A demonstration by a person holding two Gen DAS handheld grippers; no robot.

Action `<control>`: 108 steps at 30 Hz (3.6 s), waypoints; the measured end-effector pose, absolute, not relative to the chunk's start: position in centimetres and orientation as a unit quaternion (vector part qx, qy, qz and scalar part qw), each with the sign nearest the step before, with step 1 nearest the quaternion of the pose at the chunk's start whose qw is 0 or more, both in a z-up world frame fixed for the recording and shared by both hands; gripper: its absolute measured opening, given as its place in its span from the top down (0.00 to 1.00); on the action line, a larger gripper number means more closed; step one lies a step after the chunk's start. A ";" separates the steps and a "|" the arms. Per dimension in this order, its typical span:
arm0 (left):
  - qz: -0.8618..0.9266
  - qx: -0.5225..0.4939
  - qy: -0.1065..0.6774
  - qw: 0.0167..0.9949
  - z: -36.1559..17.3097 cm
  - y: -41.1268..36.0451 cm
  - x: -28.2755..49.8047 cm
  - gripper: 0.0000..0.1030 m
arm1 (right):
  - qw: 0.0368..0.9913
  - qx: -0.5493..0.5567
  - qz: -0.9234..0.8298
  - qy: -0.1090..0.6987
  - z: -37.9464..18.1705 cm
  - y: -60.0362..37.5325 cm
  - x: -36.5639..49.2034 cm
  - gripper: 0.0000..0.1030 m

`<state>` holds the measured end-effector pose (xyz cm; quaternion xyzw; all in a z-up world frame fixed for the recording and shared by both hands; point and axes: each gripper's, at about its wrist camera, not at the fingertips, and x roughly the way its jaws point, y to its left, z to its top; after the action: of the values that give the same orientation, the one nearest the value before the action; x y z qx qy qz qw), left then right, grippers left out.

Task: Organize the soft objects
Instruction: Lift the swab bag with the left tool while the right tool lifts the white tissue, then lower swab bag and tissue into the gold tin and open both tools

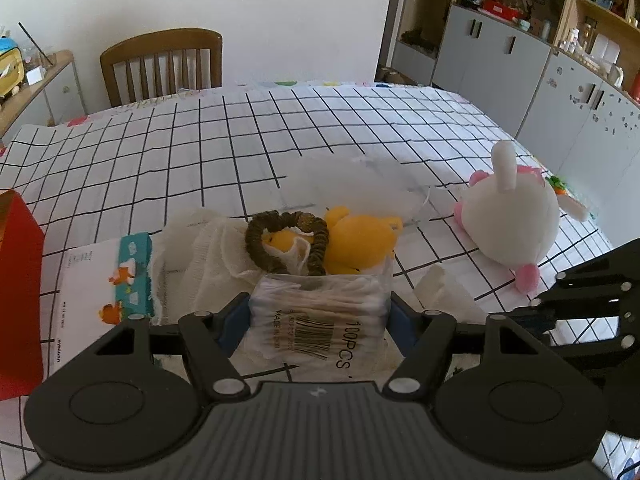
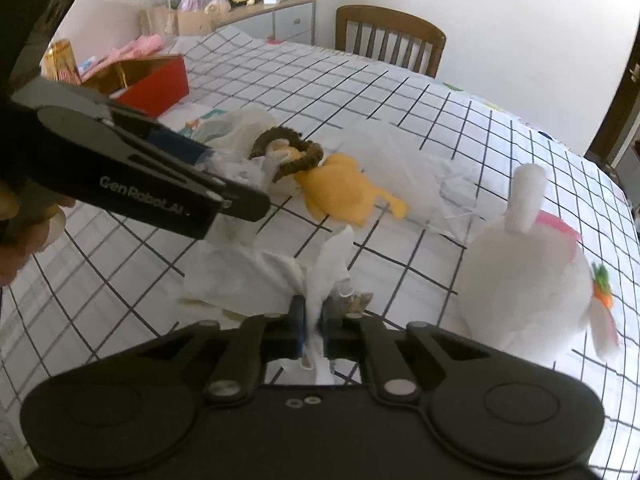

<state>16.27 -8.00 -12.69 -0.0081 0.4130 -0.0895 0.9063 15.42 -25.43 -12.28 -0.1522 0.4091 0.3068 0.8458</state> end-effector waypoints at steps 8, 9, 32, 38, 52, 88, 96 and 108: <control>-0.081 -0.019 0.397 0.914 -11.1 -7.2 15.4 0.32 | 0.862 -0.075 0.321 0.385 -8.6 -27.5 15.1 0.97; -0.080 -0.020 0.396 0.915 -10.8 -7.0 15.3 0.32 | 0.861 -0.062 0.327 0.384 -8.1 -27.7 15.2 0.97; -0.070 -0.027 0.393 0.916 -10.1 -5.3 14.6 0.32 | 0.813 -0.141 0.382 0.417 -11.5 -23.1 14.6 0.36; -0.067 -0.027 0.395 0.916 -10.2 -5.2 14.5 0.32 | 0.802 -0.234 0.367 0.409 -13.9 -19.5 14.4 0.45; -0.058 -0.030 0.394 0.917 -10.2 -4.1 13.9 0.32 | 0.832 -0.199 0.343 0.387 -12.2 -21.4 15.1 0.95; 0.022 -0.033 0.348 0.937 -3.2 10.2 10.8 0.32 | 0.820 -0.010 0.458 0.343 -1.3 -9.5 18.6 0.95; 0.047 -0.032 0.348 0.936 -3.1 15.7 10.7 0.32 | 0.813 -0.014 0.466 0.349 -1.5 -3.6 19.5 0.95; 0.063 -0.030 0.387 0.919 -6.8 21.2 12.0 0.32 | 0.806 -0.017 0.447 0.388 -4.7 4.0 22.2 0.95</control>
<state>11.98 21.16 -6.78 -0.0303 0.3871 0.0627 0.9194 22.24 4.01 -4.66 -0.0173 0.3880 0.4474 0.8056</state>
